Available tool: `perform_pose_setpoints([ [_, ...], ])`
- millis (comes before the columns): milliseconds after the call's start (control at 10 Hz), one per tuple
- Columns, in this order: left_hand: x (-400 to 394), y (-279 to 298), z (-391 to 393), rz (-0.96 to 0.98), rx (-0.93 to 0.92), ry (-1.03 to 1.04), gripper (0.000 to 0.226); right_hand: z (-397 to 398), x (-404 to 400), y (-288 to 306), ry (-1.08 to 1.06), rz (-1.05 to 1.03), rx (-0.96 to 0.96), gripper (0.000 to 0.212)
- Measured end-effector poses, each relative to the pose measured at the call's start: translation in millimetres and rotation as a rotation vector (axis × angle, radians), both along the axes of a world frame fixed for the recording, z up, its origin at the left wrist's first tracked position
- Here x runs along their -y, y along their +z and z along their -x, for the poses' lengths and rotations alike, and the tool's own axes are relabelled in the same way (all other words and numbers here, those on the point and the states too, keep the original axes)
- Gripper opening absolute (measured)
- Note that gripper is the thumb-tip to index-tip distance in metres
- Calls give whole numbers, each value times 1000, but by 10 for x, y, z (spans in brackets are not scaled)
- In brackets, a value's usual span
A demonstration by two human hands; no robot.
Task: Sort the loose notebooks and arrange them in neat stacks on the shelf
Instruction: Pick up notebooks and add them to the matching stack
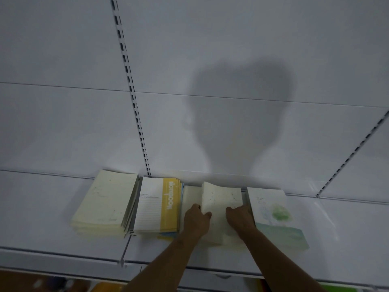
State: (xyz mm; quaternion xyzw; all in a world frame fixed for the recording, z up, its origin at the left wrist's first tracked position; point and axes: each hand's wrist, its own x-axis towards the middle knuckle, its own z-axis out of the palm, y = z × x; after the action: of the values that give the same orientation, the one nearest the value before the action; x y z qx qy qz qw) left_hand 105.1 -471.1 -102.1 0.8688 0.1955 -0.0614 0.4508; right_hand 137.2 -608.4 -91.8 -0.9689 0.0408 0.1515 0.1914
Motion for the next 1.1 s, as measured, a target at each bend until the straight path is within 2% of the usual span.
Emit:
perform_pose_setpoints([
  [100,-5,18,13,8,-7,-7,44,7,-32,-21,-397,-407,20,33],
  [200,-14,24,26,7,-13,-9,50,17,-54,48,-384,-381,65,53],
  [300,-16,37,56,9,-16,-7,56,53,-86,112,-252,-259,88,63],
  [400,-36,66,91,34,-19,29,60,151,-183,137,-128,-146,163,63],
  [500,-144,163,123,-3,59,104,46,218,-414,152,-61,-174,246,52],
  [600,-408,264,172,-9,202,168,23,249,-710,185,8,-319,252,43],
  [700,-801,321,232,-99,339,251,17,282,-1013,194,78,-397,215,38],
  [800,-1192,310,255,-296,359,324,32,292,-1301,147,112,-393,169,39],
  [900,-1490,245,256,-427,159,321,47,248,-1541,68,8,-434,21,41],
  [1000,-1620,161,221,-426,28,248,54,223,-1723,-8,-160,-574,-136,37],
  [1100,-1656,150,135,-330,68,244,43,186,-1863,-62,-300,-670,-135,39],
])
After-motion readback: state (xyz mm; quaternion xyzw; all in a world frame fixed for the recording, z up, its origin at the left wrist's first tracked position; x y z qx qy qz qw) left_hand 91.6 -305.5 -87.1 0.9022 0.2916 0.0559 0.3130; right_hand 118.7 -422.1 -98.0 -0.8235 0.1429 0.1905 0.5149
